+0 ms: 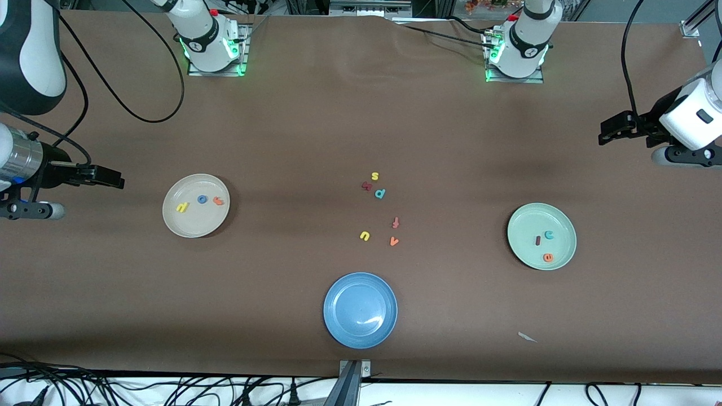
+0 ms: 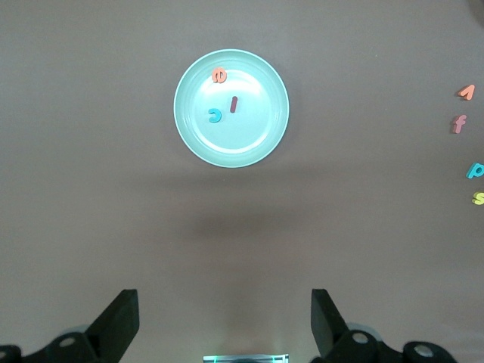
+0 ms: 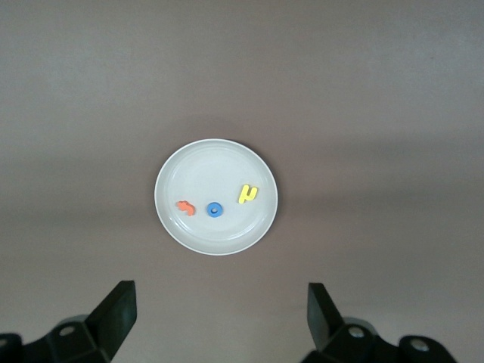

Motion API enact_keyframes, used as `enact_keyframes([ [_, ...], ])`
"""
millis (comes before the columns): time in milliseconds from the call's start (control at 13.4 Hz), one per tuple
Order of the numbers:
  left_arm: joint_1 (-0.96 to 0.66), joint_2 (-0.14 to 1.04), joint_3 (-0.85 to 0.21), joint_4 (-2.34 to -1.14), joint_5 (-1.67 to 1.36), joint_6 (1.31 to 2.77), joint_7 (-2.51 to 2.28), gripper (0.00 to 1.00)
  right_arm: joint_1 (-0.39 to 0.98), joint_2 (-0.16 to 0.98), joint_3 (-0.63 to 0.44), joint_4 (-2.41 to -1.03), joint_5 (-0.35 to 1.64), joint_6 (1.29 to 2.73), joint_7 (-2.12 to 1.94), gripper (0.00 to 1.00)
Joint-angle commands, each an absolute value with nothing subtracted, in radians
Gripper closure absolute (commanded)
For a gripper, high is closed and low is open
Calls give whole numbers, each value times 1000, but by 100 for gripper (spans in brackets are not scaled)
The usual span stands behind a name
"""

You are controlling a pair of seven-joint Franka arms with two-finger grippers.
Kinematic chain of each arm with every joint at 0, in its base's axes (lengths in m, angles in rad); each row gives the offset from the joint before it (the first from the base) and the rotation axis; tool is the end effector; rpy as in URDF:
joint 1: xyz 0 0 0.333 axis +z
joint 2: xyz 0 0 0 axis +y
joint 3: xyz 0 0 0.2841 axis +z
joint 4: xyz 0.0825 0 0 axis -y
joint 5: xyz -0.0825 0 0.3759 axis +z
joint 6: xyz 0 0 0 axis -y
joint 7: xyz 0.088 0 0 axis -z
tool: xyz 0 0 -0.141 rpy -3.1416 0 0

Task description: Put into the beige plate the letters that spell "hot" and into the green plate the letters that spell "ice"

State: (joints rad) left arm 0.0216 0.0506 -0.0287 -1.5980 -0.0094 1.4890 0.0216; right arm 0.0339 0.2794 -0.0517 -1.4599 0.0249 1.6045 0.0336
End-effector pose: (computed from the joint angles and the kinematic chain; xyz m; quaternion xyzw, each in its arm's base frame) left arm 0.5424 -0.0050 0.5124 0.9967 -0.0144 -0.0797 0.0060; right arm 0.6103 -0.0045 0.4503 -0.9974 0.0264 0.0672 0.0047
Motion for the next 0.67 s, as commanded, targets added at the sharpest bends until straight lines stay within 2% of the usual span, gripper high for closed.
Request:
enact_keyframes([
  [0, 23, 52, -23, -1598, -41, 1480, 41, 0, 28, 252, -34, -1488, 12, 1612, 46, 0],
  [597, 28, 51, -23, -1595, -41, 1477, 46, 0, 31, 252, -34, -1488, 11, 1612, 48, 0],
])
